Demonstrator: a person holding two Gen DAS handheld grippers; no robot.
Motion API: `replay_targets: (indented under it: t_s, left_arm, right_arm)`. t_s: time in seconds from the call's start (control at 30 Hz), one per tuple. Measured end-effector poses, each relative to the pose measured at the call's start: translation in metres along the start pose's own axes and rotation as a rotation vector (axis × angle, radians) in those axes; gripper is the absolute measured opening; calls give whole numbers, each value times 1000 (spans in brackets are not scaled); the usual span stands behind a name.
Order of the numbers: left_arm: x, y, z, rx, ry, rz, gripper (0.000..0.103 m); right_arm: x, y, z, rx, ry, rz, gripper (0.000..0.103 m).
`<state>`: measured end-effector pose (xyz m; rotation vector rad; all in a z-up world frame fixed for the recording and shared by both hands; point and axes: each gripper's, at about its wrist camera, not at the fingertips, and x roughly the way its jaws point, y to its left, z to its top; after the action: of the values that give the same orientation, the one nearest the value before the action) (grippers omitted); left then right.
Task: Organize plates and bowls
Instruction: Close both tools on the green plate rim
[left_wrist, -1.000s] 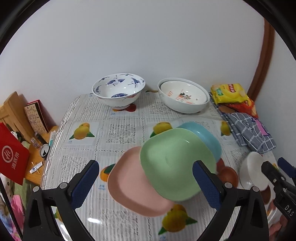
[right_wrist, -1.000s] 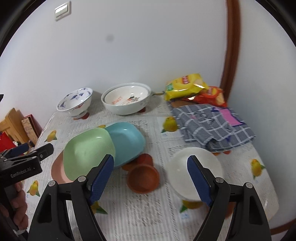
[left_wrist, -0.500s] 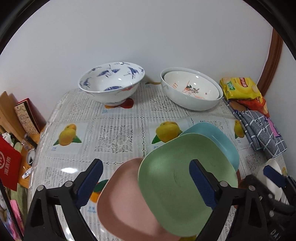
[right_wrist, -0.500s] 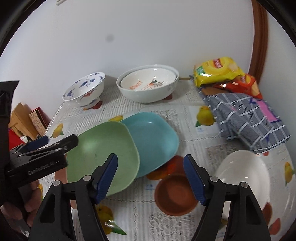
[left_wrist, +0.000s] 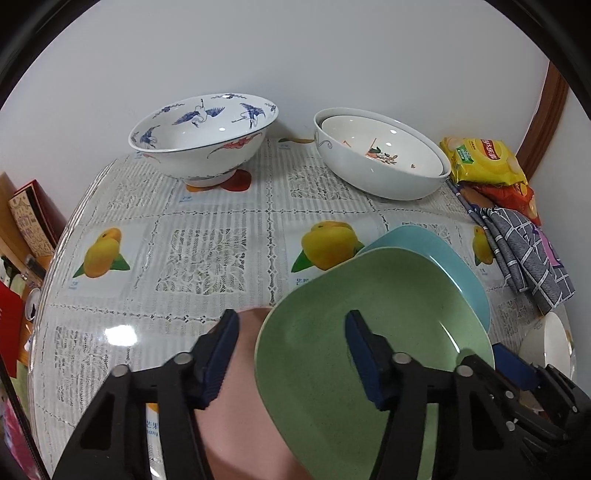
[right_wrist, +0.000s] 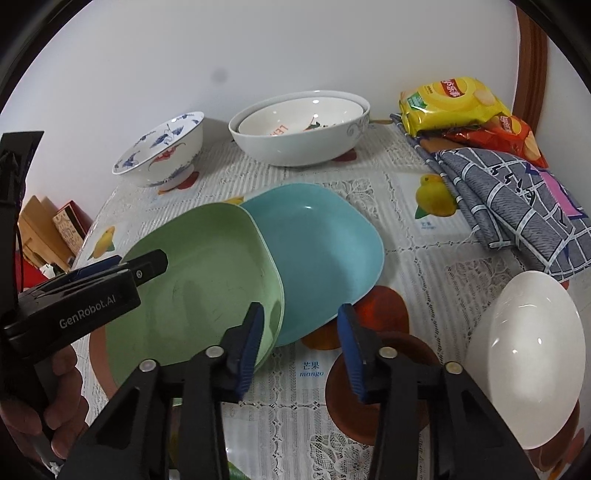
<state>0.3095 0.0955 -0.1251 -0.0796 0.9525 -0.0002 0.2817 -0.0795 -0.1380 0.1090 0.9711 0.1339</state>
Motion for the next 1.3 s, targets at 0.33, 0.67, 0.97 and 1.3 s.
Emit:
replay_targets:
  t_s: [0.33,0.67,0.97,1.3]
  left_arm:
    - [1,-4,-9,-11,29,-15,17]
    - [-57,-21,-15,5,-21,-12,15]
    - [-111,-31,-24,10,-75,-22,15]
    - [-139,-30,-41,5,-93,-15,15]
  right_arm:
    - [6,0,-4,22,4,5,13]
    - [-43,-11,-9,87,-42,39,12]
    - [-97,-17,-16,122,-100,52,10]
    - [-132,-12,-27,123,-142,57,10]
